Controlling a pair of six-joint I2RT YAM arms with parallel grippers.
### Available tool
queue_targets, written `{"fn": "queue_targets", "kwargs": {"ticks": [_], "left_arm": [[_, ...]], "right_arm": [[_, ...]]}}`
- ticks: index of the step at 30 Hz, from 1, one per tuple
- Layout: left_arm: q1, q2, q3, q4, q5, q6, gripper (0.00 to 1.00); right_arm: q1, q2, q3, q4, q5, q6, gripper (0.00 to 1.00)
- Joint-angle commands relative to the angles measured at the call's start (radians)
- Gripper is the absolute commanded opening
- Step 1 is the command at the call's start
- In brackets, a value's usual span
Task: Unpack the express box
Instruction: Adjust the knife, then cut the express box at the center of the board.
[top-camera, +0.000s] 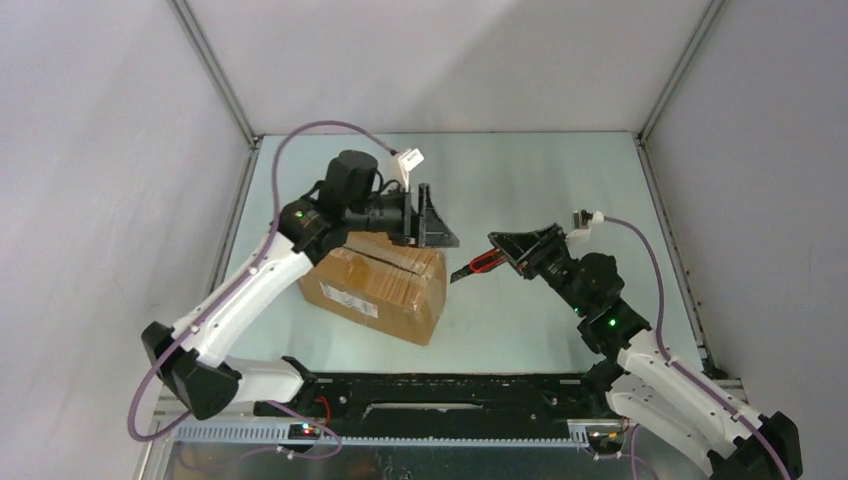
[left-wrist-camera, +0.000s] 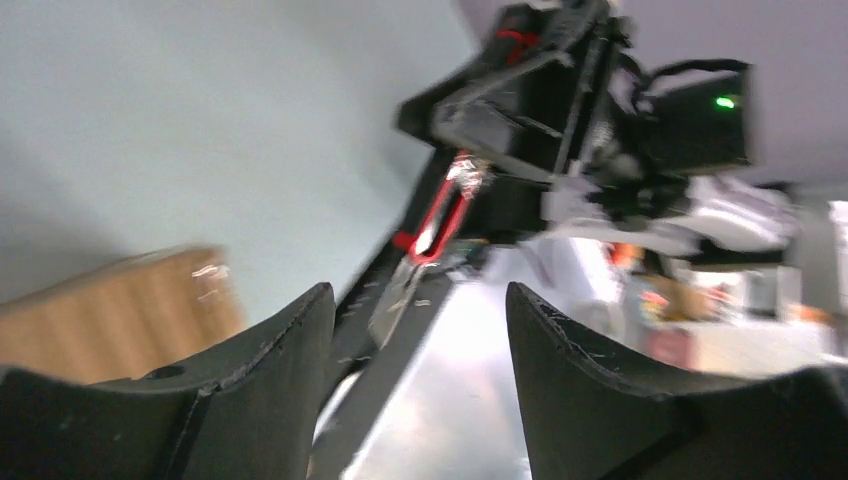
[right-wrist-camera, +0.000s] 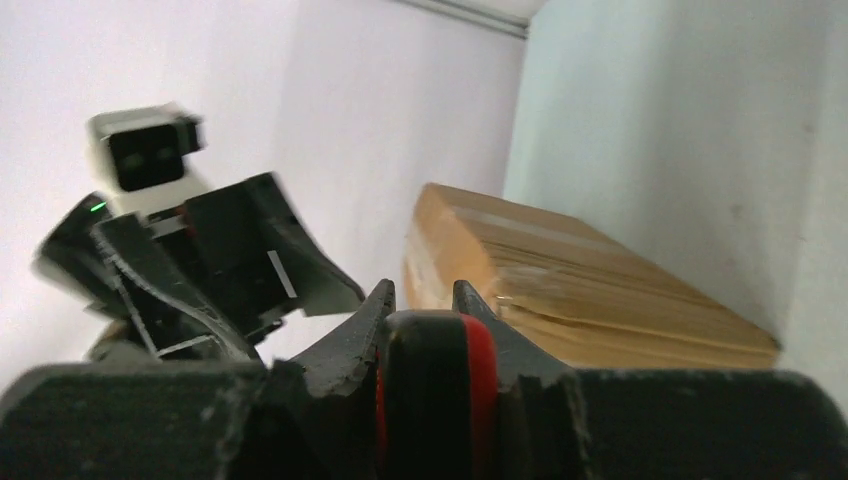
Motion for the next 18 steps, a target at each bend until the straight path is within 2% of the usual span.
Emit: {"fn": "queue_targets", "kwargs": {"ticks": [1,3,5,9,11,13,16,18], "left_arm": [[-0.010,-0.052,0.102,-0.482,-0.391,0.346,0.66],[-0.036,-0.044,0.108,-0.568,-0.515,0.393,0.66],[-0.043,-0.043,0.099,-0.598,-0.547,0.407,0.66],[-0.063,-0.022,0.109,-0.605,-0.576,0.381,0.73],[-0.069,-0.016,0.095,-0.579,-0.594,0.335,0.94],[-0.070,-0.018,0.066,-0.540,-0.584,0.246,0.98],[-0.071,-0.062,-0.027,-0.391,-0.508,0.109,1.00],[-0.093,-0.077,-0.007,-0.374,-0.527,0.139,1.00]], "right_arm": [[0.082,-0.039,-0.058,0.041,0.252,0.069,0.00],[0.112,-0.035,-0.091,0.077,0.302,0.093,0.00],[0.143,-0.036,-0.116,0.097,0.349,0.110,0.00],[0.200,-0.033,-0.141,0.120,0.433,0.105,0.00],[0.209,-0.029,-0.161,0.147,0.451,0.104,0.00],[0.209,-0.028,-0.184,0.175,0.459,0.114,0.00],[0.206,-0.032,-0.204,0.208,0.461,0.112,0.00],[0.204,-0.031,-0.205,0.206,0.455,0.095,0.00]]}}
